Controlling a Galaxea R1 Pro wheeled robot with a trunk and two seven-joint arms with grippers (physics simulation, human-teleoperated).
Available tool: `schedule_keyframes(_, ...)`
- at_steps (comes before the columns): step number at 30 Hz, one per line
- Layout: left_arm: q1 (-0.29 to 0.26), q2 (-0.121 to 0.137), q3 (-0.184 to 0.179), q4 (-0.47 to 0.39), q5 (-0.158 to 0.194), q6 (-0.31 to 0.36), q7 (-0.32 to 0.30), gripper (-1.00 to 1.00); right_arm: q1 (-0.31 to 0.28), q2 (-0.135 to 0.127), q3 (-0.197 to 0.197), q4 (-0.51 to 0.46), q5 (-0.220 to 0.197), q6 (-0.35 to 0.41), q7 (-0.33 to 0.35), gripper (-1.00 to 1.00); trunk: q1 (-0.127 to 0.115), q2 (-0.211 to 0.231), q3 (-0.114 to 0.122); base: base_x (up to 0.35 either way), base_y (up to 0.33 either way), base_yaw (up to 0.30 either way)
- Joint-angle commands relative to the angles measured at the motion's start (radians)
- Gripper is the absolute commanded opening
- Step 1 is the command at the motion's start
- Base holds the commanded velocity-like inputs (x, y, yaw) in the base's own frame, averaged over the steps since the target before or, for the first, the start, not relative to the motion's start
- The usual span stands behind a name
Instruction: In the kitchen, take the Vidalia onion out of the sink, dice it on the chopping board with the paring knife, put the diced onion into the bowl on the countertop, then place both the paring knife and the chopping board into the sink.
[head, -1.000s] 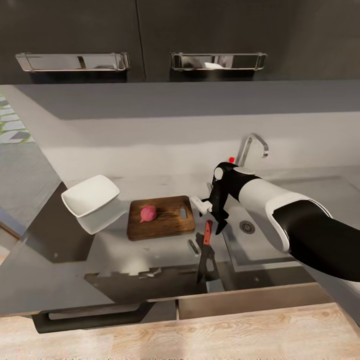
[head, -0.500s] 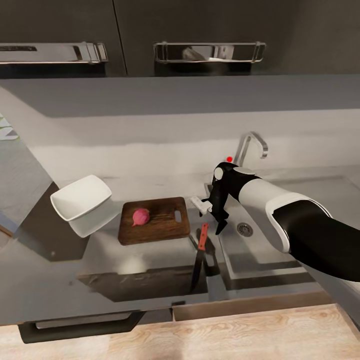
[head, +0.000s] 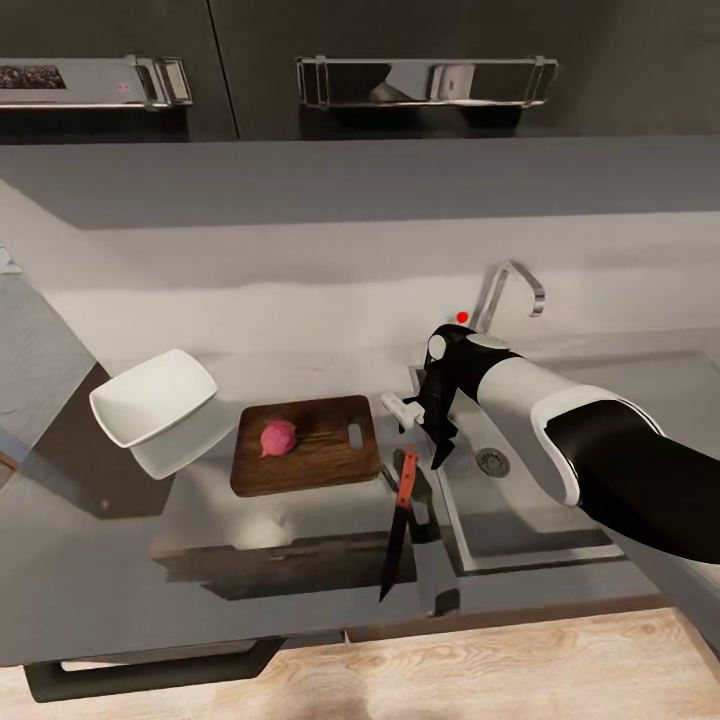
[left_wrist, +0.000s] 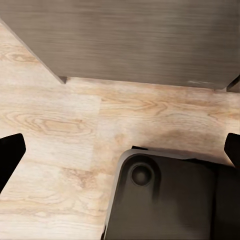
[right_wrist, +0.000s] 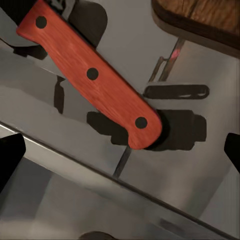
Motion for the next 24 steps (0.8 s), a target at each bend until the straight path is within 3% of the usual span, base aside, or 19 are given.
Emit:
schedule_keyframes(1, 0.0, 0.001, -0.008, -0.002, 0.006, -0.002, 0.006, 1.0, -0.001, 0.001, -0.001, -0.001, 0.003, -0.006, 0.001, 1.0, 0.001, -0.002, -0.003, 0.037, 0.0, 0.0)
schedule_keyframes(24, 0.0, 0.001, -0.007, 0.008, 0.006, -0.003, 0.006, 1.0, -0.001, 0.006, 0.0, -0.002, 0.002, -0.005, 0.001, 1.0, 0.001, -0.002, -0.012, -0.027, 0.0, 0.0)
